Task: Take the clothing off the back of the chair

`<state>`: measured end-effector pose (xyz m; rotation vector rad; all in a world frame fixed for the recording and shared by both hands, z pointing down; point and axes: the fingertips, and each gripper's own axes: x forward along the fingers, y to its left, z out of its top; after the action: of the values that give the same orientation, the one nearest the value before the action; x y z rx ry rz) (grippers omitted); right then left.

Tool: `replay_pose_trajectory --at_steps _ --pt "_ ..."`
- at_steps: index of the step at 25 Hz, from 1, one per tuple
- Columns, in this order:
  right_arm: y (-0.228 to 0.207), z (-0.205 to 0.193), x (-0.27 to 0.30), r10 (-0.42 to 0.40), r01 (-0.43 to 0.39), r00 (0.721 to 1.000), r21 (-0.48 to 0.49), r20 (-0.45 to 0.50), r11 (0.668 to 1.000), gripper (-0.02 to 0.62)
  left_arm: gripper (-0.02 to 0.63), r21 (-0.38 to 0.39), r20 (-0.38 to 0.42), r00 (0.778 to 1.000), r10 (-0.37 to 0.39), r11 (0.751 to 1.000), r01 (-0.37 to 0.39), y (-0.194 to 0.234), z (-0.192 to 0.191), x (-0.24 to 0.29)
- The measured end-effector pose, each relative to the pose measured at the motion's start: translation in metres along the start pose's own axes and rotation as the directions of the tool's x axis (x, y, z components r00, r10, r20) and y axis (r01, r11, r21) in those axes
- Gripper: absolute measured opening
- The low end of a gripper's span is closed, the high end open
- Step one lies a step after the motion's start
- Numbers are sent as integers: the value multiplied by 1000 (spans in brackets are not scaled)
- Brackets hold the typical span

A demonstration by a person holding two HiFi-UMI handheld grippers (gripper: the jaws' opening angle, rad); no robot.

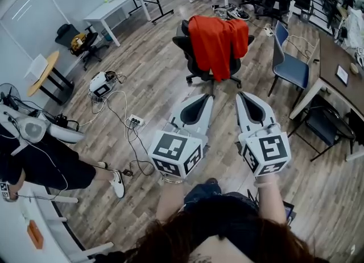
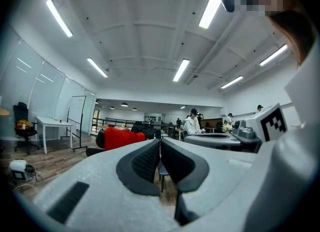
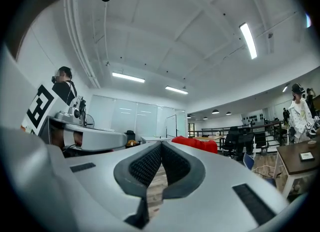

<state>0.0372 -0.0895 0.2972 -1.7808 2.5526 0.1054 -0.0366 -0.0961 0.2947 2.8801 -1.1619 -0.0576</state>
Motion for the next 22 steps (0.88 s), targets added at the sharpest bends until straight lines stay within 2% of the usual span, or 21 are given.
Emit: replay_pose_trajectory --at_steps 10,14,22 --pt "-1 0 28 -12 12 1000 -7 -7 1000 -6 17 -37 10 999 -39 999 39 24 1 18" --pt "-3 -2 38 -14 14 1000 1 -12 1000 14 17 -53 11 999 -48 997 49 35 -1 26" --pt "-23 -5 65 -34 34 999 -10 -14 999 8 18 -55 9 999 -41 998 41 58 -4 48"
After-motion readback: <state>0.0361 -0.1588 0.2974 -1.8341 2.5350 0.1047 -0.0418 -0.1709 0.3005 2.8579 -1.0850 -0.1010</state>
